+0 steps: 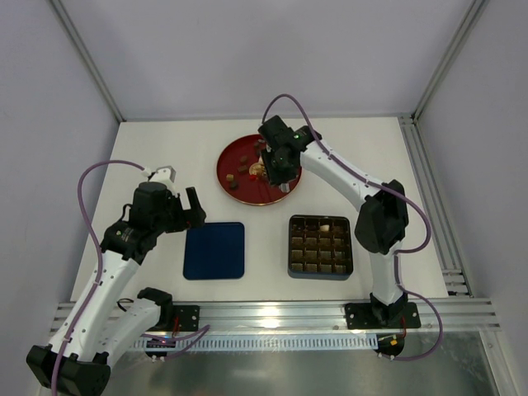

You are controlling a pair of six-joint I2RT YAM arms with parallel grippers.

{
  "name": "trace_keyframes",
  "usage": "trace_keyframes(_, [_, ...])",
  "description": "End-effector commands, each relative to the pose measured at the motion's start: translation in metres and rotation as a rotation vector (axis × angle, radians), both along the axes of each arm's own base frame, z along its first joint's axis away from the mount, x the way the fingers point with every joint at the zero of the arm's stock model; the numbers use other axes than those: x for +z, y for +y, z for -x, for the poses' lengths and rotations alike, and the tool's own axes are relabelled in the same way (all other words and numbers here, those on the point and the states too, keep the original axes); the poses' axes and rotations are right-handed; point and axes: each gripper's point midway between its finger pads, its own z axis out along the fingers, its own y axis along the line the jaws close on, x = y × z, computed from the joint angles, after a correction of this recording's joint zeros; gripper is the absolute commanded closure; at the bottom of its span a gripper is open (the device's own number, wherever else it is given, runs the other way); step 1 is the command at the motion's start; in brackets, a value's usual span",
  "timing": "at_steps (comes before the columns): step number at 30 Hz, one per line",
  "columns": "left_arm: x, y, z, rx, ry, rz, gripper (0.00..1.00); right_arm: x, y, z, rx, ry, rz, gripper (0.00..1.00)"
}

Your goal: Pack the chocolate

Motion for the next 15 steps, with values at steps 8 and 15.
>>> trace_keyframes(8, [0.003, -0.002, -0.003, -0.016, -0.019, -0.003, 0.00, 0.022, 0.006, -0.016, -0.040, -0.057, -0.029, 0.61])
trace_keyframes(15, [0.004, -0.002, -0.003, -0.019, -0.021, 0.000, 0.00, 0.017, 0.009, -0.026, -0.070, -0.059, -0.015, 0.62])
